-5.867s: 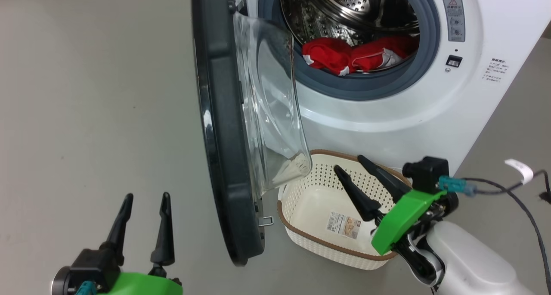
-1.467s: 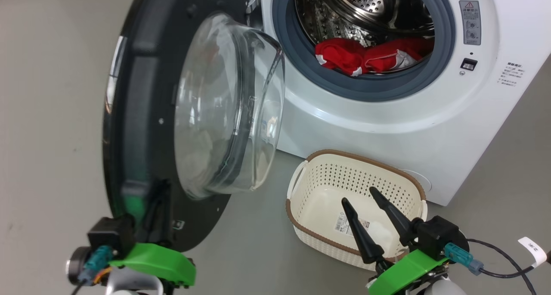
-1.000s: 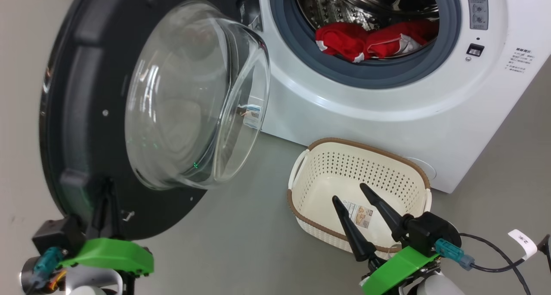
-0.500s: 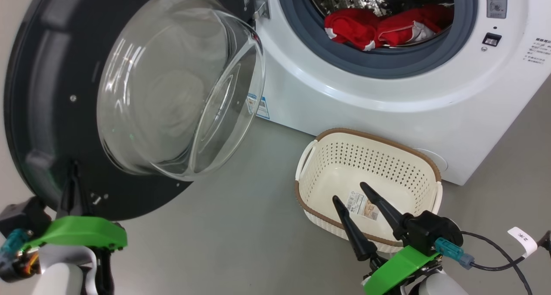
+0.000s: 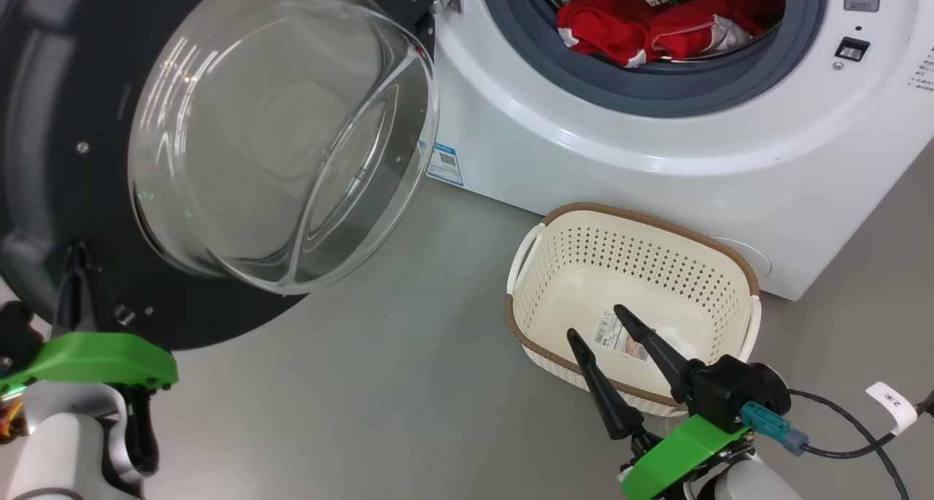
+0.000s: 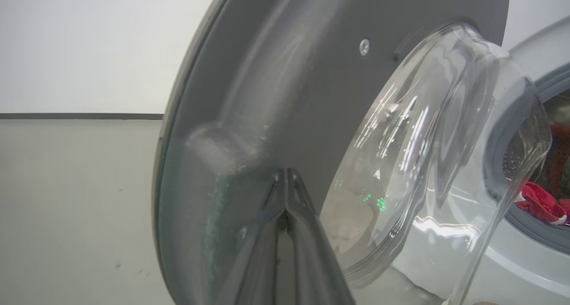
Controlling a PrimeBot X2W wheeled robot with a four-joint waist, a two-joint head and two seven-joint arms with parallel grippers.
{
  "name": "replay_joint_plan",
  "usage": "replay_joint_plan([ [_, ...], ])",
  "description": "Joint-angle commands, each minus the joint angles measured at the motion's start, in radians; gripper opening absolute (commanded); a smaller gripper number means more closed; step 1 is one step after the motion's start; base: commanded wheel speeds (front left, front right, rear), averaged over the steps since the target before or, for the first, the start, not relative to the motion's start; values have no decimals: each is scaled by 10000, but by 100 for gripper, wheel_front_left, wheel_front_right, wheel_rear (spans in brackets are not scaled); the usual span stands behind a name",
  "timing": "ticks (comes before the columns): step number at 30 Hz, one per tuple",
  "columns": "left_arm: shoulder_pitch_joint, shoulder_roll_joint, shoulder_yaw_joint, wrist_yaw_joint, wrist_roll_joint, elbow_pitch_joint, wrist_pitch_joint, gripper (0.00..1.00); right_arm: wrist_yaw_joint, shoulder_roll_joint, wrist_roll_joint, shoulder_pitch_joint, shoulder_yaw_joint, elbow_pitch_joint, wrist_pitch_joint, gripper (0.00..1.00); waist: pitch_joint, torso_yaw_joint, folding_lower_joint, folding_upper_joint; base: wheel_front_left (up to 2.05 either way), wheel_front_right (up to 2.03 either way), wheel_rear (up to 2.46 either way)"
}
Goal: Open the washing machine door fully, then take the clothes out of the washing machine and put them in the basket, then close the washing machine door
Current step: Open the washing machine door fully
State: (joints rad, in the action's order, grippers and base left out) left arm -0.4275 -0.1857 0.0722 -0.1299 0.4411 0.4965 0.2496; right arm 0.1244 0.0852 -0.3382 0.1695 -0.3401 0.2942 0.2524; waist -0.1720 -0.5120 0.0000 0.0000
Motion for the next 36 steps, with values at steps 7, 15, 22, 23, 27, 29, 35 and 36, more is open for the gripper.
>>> replay_joint_plan([
  [7,-779,-647,807,236,-533,555,121,0,63,64,196,310,-346,-288,93,100,-70,-14,0,0,0,0,0],
  [15,-1247,-552,1370,384,-946,1127,121,0,63,198,251,378,-446,-252,93,100,-181,62,0,0,0,0,0],
  [22,-1524,-567,1715,369,-1501,1533,121,0,63,241,317,478,-540,-186,93,100,-197,264,0,0,0,0,0],
  [23,-1517,-538,1792,368,-1546,1528,121,0,63,233,325,502,-543,-175,93,100,-192,306,0,0,0,0,0],
  [27,-1287,-342,2042,363,-1784,1340,122,0,63,173,312,544,-528,-164,93,100,-117,469,0,0,0,0,0],
  [29,-1083,-195,2143,371,-1903,1125,122,0,63,152,327,540,-451,-136,93,100,-39,541,0,0,0,0,0],
  [35,-100,191,2381,370,-2464,-536,122,100,63,-52,313,440,-176,-153,93,100,329,971,0,0,0,0,0],
  [36,33,238,2384,382,-2541,-871,122,100,63,-83,303,420,-114,-182,93,100,376,1054,0,0,0,0,0],
])
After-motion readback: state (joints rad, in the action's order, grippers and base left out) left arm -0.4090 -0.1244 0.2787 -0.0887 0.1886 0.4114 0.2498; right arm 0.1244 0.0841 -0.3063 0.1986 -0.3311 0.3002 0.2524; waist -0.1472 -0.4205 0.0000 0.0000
